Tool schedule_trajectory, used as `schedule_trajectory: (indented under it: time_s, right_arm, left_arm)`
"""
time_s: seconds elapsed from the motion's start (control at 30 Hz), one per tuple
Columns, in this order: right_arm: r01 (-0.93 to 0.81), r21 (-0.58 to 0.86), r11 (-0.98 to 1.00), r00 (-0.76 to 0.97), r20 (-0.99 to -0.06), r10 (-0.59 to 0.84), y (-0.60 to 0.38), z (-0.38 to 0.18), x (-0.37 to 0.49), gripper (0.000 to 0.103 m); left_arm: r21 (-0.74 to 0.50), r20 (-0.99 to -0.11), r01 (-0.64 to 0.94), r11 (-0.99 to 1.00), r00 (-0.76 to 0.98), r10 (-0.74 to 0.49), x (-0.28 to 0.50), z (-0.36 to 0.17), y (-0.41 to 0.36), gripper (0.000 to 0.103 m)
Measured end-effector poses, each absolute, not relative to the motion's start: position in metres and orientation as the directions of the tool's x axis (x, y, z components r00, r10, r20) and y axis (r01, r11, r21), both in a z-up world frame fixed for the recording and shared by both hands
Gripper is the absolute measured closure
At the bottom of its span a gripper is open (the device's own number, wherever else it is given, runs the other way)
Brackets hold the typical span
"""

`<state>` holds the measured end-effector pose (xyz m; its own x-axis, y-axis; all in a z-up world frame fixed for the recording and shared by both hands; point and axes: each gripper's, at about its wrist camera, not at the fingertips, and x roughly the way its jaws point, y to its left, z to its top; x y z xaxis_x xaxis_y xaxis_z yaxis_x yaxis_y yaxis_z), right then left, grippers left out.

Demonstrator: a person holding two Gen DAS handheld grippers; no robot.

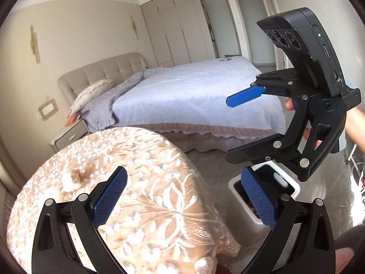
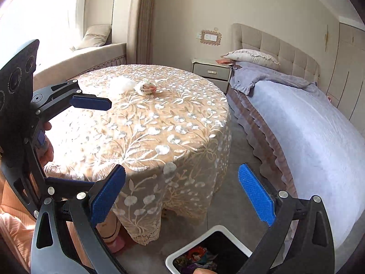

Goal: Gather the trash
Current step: 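Move both tools back to the table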

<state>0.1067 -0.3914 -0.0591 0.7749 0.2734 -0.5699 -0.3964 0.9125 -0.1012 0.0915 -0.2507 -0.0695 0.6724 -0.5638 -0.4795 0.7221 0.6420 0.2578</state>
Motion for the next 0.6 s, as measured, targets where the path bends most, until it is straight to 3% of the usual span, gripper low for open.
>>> schedule_trajectory:
  time_s: [0.6]
  right_arm:
    - [-0.495,-0.136,0.858,0.745,-0.574,0.339,-0.249,-0.047,0.196,0.004]
  left_arm:
    - [0.161,-0.478,0.430,0.889,0.821,-0.311,0.179,-0.051,-0.097,0.005]
